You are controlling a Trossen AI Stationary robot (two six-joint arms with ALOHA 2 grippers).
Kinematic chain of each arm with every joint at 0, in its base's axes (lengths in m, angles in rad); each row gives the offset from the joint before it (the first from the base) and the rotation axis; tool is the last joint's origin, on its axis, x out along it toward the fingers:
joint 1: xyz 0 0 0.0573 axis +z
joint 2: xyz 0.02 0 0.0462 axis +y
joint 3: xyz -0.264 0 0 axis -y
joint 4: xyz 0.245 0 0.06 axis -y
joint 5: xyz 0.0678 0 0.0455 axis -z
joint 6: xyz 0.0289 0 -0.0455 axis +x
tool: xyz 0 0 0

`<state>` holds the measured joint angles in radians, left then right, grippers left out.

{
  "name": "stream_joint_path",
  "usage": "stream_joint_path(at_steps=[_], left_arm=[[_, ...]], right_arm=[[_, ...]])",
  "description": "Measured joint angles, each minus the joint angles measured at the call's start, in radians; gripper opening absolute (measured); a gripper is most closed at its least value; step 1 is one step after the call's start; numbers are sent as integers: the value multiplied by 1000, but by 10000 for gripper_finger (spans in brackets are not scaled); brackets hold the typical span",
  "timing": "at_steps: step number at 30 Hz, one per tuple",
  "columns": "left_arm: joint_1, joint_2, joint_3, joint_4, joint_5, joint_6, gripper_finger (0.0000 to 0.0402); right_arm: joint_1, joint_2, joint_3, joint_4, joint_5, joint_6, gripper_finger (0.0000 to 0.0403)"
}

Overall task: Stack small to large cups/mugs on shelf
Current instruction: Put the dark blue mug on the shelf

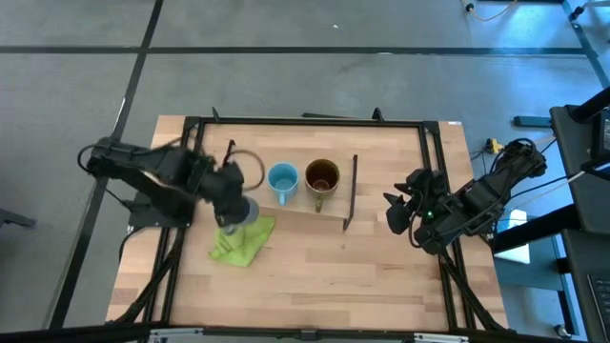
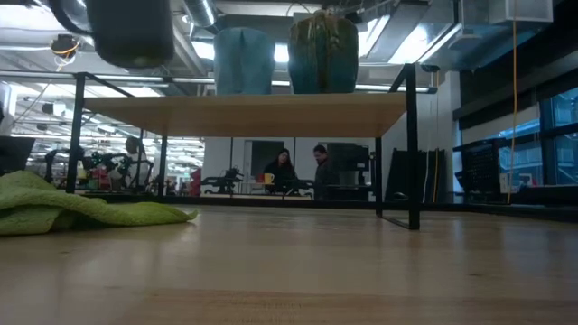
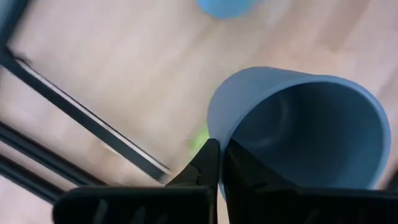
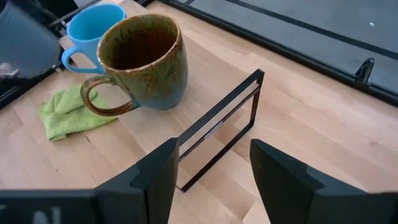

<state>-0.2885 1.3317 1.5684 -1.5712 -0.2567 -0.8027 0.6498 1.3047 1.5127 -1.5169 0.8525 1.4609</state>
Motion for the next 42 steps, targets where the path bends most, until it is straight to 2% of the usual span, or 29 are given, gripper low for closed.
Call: stream_joint_path(at_steps=[5, 10, 13, 19, 26, 33, 42], left_arm=[[225, -1, 0, 0, -7, 297, 1], [408, -1, 0, 0, 37, 444, 1], [479, -1, 0, 0, 112, 471, 1], [540, 10, -8, 0, 180, 420, 0], [542, 68, -8, 0, 190, 410, 0], [547, 115, -6, 1, 199, 334, 0], [608, 115, 80, 1, 250, 276, 0]], right_arm=[[0, 11, 0, 2, -39, 2, 200], [0, 17, 0, 14, -38, 3, 200], [0, 17, 0, 15, -37, 3, 200], [0, 17, 0, 15, -19, 2, 200], [0, 17, 0, 14, 2, 3, 200], [0, 17, 0, 14, 2, 3, 200], [0, 17, 0, -1, 2, 4, 200]])
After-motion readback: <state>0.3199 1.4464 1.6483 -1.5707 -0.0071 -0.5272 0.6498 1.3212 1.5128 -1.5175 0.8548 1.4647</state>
